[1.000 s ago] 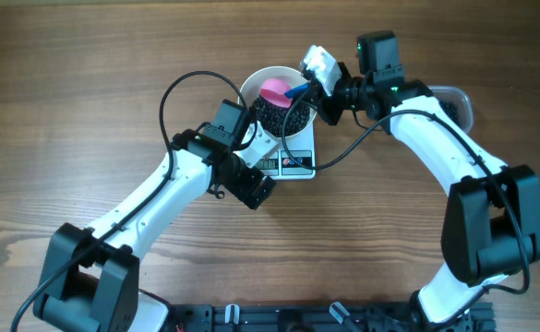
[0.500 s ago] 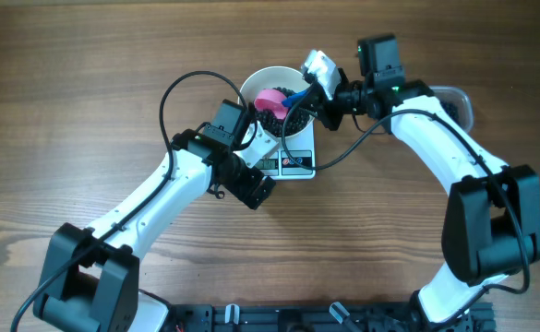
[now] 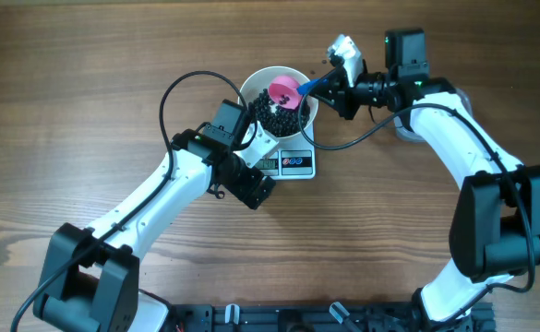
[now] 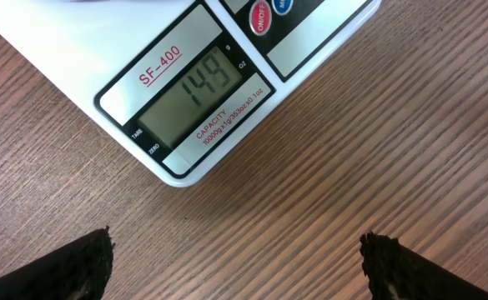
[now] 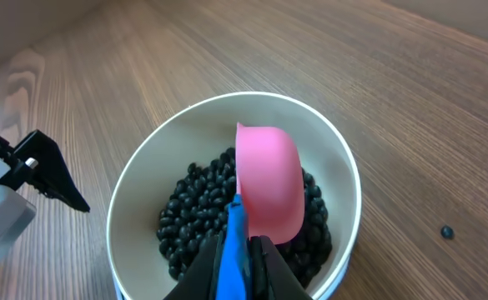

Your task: Scoop item into bowl and weigh 150g on scale

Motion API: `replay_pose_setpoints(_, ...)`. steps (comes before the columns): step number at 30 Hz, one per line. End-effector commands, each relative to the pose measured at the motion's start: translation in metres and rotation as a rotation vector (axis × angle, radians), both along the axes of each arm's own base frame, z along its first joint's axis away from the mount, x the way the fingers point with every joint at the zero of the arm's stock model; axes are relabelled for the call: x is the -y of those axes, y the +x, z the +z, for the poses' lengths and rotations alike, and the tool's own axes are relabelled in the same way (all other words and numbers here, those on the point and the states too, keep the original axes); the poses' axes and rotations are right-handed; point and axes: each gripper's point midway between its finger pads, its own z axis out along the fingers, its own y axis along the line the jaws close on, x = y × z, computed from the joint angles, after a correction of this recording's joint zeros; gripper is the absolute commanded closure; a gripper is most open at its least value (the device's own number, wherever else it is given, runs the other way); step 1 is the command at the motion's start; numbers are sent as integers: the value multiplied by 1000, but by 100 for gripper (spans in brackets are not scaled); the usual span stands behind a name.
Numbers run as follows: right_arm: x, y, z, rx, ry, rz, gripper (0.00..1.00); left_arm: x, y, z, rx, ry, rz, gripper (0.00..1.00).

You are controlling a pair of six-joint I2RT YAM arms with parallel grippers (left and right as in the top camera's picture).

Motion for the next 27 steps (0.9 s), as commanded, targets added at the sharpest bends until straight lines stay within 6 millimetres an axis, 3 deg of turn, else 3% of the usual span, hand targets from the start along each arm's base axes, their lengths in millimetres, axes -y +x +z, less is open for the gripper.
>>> replay_pose_setpoints(1, -4, 2, 0, -9, 30, 17, 96, 1, -1, 2, 3, -12, 0, 0)
replay_pose_setpoints(17, -6, 8, 8, 15, 60, 6, 96, 1, -1, 2, 3, -12, 0, 0)
replay_pose_setpoints(21, -2, 13, 9, 123, -3, 30, 96, 1, -1, 2, 3, -12, 0, 0)
replay_pose_setpoints(27, 0, 10, 38, 199, -13, 22, 96, 1, -1, 2, 3, -12, -1, 0)
